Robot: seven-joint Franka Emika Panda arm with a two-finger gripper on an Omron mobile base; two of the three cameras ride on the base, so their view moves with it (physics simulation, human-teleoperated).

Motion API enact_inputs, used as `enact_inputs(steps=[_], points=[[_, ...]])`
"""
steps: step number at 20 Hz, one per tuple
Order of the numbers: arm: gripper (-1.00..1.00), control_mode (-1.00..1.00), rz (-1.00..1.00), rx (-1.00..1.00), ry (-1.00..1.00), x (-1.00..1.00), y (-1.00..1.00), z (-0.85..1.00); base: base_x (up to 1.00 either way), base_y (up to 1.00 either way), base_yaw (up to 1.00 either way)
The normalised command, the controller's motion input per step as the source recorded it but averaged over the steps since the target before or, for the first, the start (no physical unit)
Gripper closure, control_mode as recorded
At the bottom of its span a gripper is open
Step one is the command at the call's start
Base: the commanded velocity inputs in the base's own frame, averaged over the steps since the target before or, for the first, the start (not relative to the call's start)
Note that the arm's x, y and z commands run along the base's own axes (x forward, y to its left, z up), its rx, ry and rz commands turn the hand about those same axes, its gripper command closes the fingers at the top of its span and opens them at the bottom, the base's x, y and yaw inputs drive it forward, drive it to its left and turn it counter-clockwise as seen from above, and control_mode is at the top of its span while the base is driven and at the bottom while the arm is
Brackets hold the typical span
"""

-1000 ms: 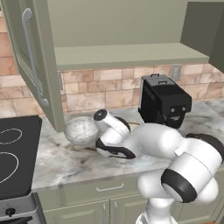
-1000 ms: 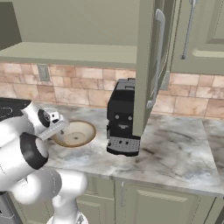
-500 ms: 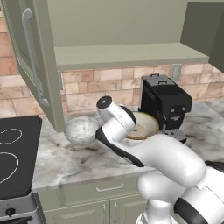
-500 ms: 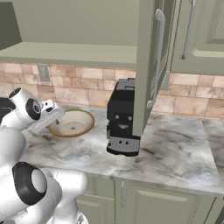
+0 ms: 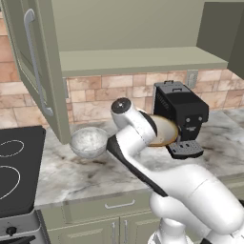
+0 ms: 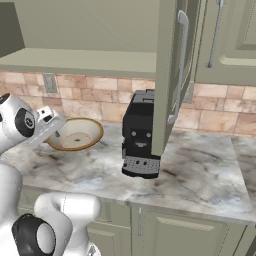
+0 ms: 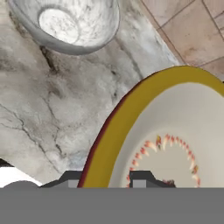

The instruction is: Open the cabinet. Pick the bowls from the counter and place them in the cabinet. Then close the cabinet.

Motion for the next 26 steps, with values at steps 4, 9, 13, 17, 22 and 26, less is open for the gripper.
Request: enact_inputs(steps=[4, 9, 13, 17, 22, 26], points=[[1.00, -1.00, 0.21, 0.00, -0.20, -0.51, 0.00, 0.21, 0.00, 0.00, 0.00], [1.00, -1.00, 0.22, 0.00, -0.21, -0.59, -0.01, 0.26, 0.00, 0.00, 0.00], [1.00, -1.00, 0.23, 0.00, -0.13, -0.61, -0.09, 0.30, 0.00, 0.00, 0.00], [1.00, -1.00, 0.20, 0.00, -0.01, -0.60, -0.19, 0.47, 0.00, 0.00, 0.00], [1.00, -1.00, 0.17, 0.00, 0.02, -0.43, -0.27, 0.64, 0.00, 0.00, 0.00], [1.00, -1.00, 0.16, 0.00, 0.09, -0.29, -0.18, 0.67, 0.00, 0.00, 0.00]])
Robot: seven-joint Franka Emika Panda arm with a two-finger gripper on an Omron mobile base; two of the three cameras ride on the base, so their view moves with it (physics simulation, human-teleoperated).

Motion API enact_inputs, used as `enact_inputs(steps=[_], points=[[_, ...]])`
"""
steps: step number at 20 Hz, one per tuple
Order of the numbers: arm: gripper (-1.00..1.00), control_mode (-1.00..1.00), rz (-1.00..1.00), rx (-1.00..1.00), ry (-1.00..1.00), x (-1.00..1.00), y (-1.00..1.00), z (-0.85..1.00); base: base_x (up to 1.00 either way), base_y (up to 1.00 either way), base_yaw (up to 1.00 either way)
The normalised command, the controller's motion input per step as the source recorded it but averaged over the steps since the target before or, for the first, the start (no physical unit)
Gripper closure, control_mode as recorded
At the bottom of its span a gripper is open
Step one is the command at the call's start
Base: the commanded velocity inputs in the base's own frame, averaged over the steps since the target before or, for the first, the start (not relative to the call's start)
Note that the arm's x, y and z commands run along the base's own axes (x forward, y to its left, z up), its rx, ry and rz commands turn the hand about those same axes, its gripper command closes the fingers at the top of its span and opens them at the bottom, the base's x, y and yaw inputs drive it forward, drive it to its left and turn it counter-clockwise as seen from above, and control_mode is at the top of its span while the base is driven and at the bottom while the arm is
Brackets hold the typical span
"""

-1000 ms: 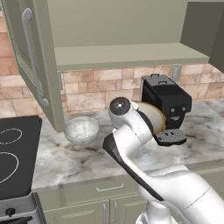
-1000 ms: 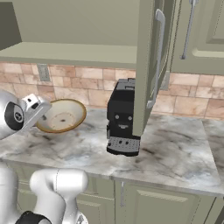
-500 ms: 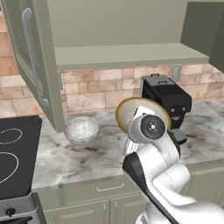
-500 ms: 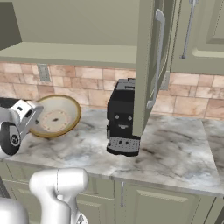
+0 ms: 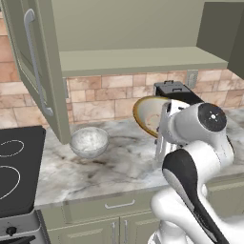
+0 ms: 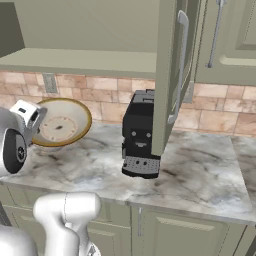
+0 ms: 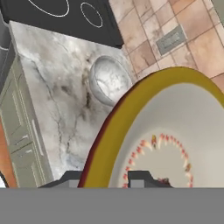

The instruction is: Open the cabinet. Pick the bowls from the counter and place them in the cabinet. Then close the cabinet.

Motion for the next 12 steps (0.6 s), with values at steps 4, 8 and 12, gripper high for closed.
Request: enact_inputs(steps=[4, 8, 12], points=[[1.00, -1.00, 0.15, 0.00, 0.12, -0.04, -0.02, 0.53, 0.00, 0.00, 0.00], [1.00, -1.00, 0.16, 0.00, 0.04, 0.00, 0.00, 0.34, 0.00, 0.00, 0.00], [1.00, -1.00, 0.18, -0.01, 0.00, 0.00, 0.00, 0.26, 0.00, 0.00, 0.00]])
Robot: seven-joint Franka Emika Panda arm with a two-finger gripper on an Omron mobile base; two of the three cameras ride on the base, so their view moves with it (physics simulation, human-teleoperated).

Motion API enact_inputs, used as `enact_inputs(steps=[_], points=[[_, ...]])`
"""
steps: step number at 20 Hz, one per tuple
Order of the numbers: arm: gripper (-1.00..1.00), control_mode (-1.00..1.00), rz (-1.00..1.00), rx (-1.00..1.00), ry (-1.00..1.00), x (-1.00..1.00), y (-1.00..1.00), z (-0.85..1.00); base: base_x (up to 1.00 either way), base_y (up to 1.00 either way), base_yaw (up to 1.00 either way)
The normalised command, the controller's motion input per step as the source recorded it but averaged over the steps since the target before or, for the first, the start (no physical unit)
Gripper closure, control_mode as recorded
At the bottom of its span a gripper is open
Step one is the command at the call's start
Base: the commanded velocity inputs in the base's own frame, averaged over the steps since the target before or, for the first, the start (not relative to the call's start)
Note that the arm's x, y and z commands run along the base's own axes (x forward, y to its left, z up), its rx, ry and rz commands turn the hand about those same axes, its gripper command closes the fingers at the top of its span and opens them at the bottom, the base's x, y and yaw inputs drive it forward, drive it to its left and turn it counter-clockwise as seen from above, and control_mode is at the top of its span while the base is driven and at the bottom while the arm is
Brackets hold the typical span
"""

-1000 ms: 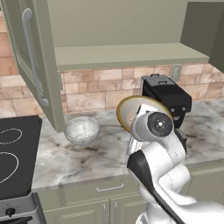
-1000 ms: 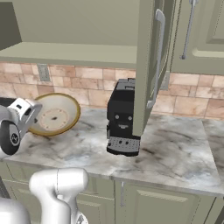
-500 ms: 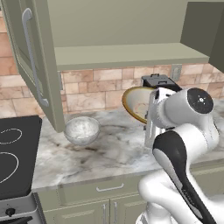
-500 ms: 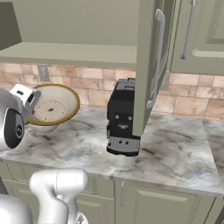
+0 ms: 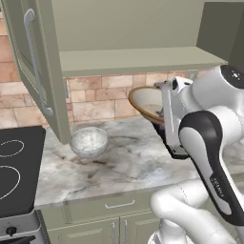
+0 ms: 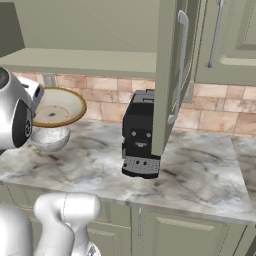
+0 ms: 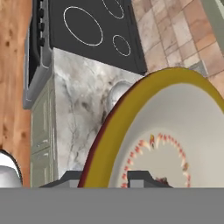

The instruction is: Open the cabinet. Pick the bowls from the counter and place them in the cabinet. Then close the cabinet.

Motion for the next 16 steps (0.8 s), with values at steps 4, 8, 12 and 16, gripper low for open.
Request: enact_inputs(steps=[4, 8, 12, 16], points=[[1.00, -1.00, 0.18, -0.10, -0.05, 0.00, 0.00, 0.12, 0.00, 0.00, 0.00], [1.00, -1.00, 0.14, -0.23, -0.04, 0.00, 0.01, 0.02, 0.00, 0.00, 0.00], [1.00, -1.00, 0.10, -0.30, 0.00, 0.00, 0.00, 0.05, 0.00, 0.00, 0.00], [1.00, -1.00, 0.09, -0.27, 0.00, 0.00, 0.00, 0.08, 0.00, 0.00, 0.00]])
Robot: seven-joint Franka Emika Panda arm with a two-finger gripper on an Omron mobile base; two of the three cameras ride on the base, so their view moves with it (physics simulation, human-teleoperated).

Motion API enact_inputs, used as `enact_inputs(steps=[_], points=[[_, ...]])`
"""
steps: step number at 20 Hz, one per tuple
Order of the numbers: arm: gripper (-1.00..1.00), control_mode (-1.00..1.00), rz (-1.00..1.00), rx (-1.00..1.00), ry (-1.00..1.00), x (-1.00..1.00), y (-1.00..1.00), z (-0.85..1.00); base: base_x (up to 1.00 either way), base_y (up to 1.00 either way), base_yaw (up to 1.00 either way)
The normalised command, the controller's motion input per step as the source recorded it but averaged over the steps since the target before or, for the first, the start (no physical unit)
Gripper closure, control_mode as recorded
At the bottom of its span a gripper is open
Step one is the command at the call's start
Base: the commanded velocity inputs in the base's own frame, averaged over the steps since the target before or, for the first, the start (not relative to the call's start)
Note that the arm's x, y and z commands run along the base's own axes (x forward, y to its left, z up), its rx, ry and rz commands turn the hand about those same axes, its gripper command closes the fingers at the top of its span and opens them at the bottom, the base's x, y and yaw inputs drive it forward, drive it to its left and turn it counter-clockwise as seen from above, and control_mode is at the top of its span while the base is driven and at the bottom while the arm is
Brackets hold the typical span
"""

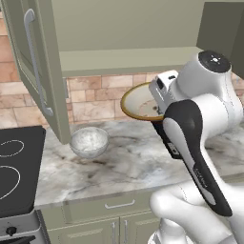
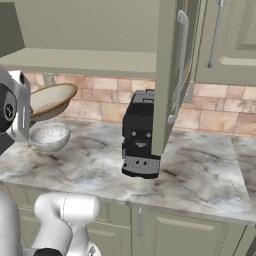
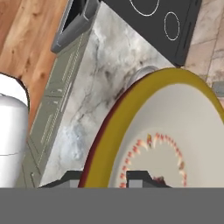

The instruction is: Open the cabinet. Pick the bowls from the counter and place them in the cabinet. Then close the cabinet.

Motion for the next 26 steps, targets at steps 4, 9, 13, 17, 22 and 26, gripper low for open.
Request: enact_inputs(steps=[4, 9, 13, 17, 22, 26], points=[[1.00, -1.00, 0.09, -0.12, -0.10, -0.15, 0.00, 0.26, 0.00, 0.00, 0.00], [1.00, -1.00, 0.04, 0.00, -0.20, -0.32, 0.00, 0.34, 0.00, 0.00, 0.00], [1.00, -1.00, 0.02, 0.00, -0.24, -0.38, 0.00, 0.28, 0.00, 0.00, 0.00], [1.00, -1.00, 0.00, 0.00, -0.22, -0.37, 0.00, 0.11, 0.00, 0.00, 0.00], [1.00, -1.00, 0.00, 0.06, -0.09, -0.18, -0.05, 0.00, 0.00, 0.00, 0.00], [1.00, -1.00, 0.00, 0.14, 0.02, 0.00, -0.23, 0.06, 0.00, 0.00, 0.00]])
